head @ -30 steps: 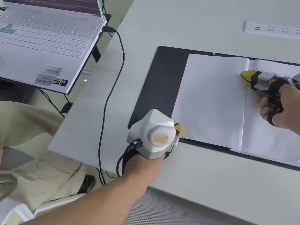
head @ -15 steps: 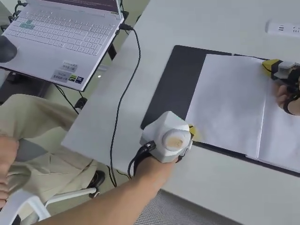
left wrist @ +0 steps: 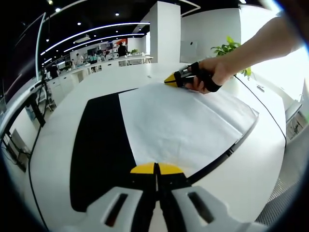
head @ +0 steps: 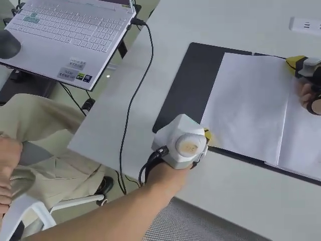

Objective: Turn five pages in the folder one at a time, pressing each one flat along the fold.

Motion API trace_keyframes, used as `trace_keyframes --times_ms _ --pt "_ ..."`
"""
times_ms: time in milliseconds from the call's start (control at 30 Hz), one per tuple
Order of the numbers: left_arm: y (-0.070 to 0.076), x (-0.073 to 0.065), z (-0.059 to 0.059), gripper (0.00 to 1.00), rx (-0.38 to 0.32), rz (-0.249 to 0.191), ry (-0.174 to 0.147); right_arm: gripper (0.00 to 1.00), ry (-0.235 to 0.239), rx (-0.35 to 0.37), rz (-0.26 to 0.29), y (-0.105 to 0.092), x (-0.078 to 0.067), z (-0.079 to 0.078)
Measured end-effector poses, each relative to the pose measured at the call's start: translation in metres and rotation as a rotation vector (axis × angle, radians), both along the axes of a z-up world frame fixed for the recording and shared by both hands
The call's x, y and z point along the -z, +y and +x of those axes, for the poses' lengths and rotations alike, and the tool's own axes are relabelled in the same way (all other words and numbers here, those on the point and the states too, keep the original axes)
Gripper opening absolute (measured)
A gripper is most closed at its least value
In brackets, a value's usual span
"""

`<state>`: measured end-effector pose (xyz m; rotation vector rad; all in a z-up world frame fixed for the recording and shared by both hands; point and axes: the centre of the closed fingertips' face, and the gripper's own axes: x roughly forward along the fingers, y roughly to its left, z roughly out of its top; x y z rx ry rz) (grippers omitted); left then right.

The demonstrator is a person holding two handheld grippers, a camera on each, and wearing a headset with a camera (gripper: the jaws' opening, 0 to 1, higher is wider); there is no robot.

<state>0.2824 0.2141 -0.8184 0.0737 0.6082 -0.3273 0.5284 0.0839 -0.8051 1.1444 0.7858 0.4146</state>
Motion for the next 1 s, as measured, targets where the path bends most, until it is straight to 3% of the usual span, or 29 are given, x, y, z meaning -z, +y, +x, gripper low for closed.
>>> trace_keyframes --times_ms 233,667,1000 --pt "0.000 -0.001 0.000 0.00 -0.002 0.001 -0.001 0.00 0.013 -0.075 0.007 0.002 0.002 -0.022" --pt "0.000 -0.001 0.000 0.00 0.001 0.010 0.000 0.00 0.034 -0.130 0.028 -0.004 0.002 -0.059" --pt "0.000 -0.002 -0.001 0.00 -0.003 0.014 -0.001 0.00 0.048 -0.200 0.041 -0.001 -0.002 -0.101"
